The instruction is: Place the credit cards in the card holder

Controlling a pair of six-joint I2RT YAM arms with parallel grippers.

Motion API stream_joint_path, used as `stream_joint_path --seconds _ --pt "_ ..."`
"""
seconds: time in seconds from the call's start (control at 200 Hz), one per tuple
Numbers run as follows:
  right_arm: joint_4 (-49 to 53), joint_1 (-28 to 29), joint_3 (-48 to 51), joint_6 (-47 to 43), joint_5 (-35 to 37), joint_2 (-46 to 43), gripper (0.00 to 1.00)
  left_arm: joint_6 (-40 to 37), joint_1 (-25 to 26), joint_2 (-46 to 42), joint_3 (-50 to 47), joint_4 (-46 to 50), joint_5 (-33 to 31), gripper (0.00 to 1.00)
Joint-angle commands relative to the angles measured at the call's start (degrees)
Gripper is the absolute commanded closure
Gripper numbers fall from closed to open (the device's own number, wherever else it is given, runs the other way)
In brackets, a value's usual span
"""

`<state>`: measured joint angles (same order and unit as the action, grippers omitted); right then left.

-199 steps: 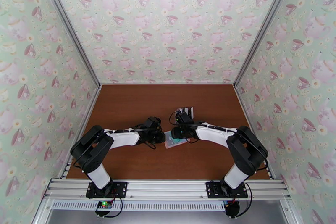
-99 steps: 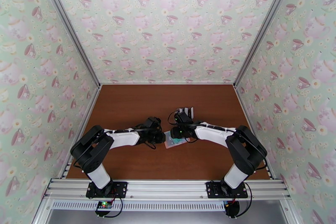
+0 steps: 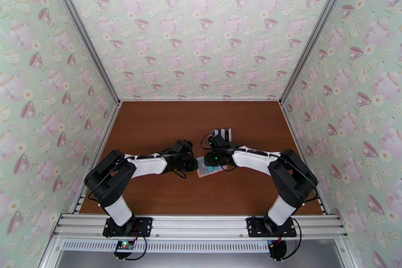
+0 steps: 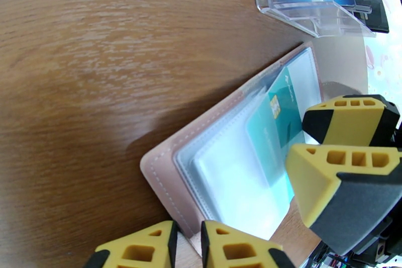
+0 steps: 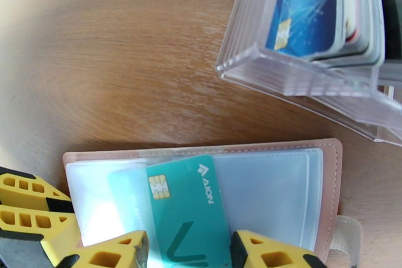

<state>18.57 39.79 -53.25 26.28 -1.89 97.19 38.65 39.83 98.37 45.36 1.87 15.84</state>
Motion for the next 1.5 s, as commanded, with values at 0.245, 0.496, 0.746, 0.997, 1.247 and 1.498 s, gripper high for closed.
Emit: stream_joint_path --seconds 0.245,0.496,0.746,0.997,1.247,1.498 --pt "-0.38 2.0 -0.69 0.0 -1.4 0.9 0.52 0.71 0.16 2.47 -1.76 3.24 1.65 0.79" --pt "-0.81 4.12 -1.05 1.13 -2.04 0.81 0.53 0.64 -0.07 2.27 -1.81 3.23 1.61 0.79" --pt "-1.91 4.24 -0.81 1.97 -3.91 0.91 0.54 0.45 -0.78 1.94 -2.09 3.32 1.56 0.79" --pt "-2.48 4.24 -0.54 2.44 -5.22 0.46 0.55 0.41 -1.68 1.91 -2.38 3.27 1.64 0.79" --pt "-0.87 4.0 -0.8 2.55 -2.4 -1.76 0.54 -0.2 -2.19 1.92 -1.51 4.27 1.39 0.79" --pt "-0.28 3.25 -0.56 2.46 -1.54 -1.21 0.53 -0.51 -2.55 2.19 -1.05 4.63 1.39 0.79"
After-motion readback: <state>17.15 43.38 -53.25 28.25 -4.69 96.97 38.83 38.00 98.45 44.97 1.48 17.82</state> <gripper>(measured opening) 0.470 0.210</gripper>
